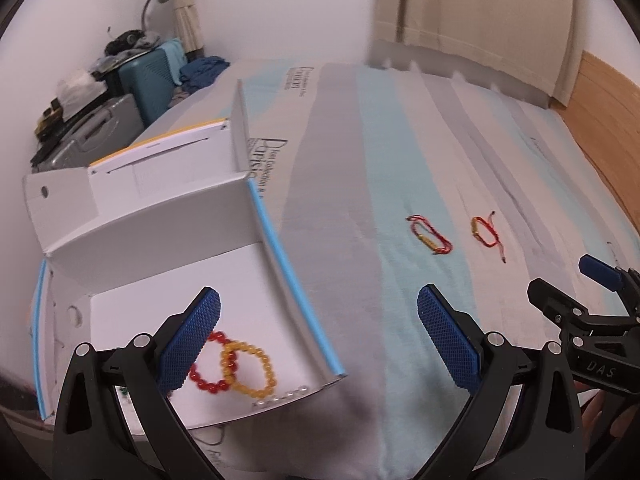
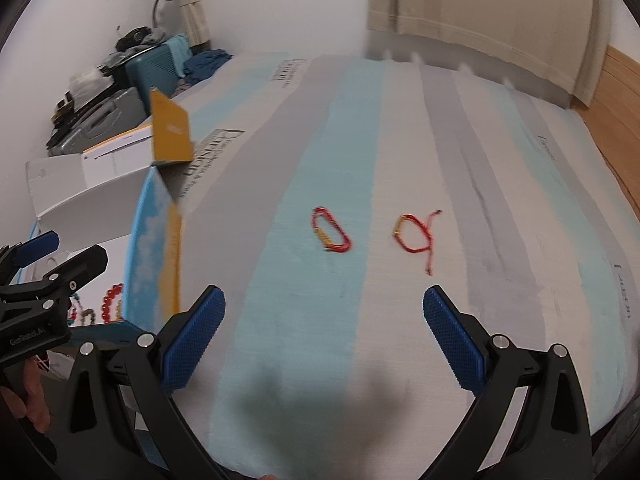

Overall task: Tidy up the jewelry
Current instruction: 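Move both open tools back from the box toward the red string bracelets, then grasp a red string bracelet with the left tool while the right tool grasps the other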

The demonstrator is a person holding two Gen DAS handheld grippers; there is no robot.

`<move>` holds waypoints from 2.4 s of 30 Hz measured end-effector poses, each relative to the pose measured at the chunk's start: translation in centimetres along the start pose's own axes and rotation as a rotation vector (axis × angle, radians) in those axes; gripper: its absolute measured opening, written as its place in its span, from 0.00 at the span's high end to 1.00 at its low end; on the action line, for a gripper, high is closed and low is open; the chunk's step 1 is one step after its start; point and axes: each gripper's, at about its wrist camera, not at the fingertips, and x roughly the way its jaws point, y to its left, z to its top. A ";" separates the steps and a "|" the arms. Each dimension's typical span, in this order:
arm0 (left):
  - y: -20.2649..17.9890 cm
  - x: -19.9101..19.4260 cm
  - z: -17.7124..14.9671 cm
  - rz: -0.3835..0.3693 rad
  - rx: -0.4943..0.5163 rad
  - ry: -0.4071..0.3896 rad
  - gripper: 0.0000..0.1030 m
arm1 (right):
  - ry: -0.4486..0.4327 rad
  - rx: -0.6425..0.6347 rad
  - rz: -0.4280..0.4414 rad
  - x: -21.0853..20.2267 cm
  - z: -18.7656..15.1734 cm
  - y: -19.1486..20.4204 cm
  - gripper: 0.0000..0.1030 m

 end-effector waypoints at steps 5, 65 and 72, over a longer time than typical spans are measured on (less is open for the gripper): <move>-2.3 0.9 0.4 -0.019 0.031 -0.003 0.06 | 0.009 0.003 -0.031 0.4 -0.4 -2.4 0.07; -13.3 24.6 4.3 -0.105 0.140 0.139 0.06 | 0.186 -0.043 -0.002 20.7 1.5 -11.5 0.19; -13.3 25.9 4.1 -0.108 0.142 0.162 0.06 | 0.199 0.009 0.029 22.1 1.8 -12.0 0.26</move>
